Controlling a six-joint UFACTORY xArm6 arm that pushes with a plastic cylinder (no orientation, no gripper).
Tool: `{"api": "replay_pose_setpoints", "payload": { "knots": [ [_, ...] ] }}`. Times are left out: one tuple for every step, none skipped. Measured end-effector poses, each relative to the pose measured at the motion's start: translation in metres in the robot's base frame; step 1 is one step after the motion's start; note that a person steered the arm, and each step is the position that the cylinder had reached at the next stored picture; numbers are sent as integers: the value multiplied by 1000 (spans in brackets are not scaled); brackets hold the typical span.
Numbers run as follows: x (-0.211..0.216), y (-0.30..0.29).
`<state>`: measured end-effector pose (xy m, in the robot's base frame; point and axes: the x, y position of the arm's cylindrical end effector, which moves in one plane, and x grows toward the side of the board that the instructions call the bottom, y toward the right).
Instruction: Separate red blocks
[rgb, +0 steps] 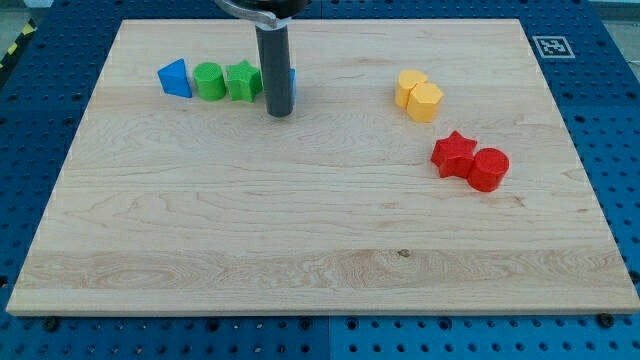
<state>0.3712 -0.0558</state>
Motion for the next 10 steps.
{"api": "replay_pose_setpoints", "payload": {
  "knots": [
    [-1, 0],
    [-1, 0],
    [21, 34],
    [51, 97],
    [51, 150],
    [52, 178],
    [52, 202],
    [52, 226],
    [52, 235],
    [53, 236]
  ]
}}
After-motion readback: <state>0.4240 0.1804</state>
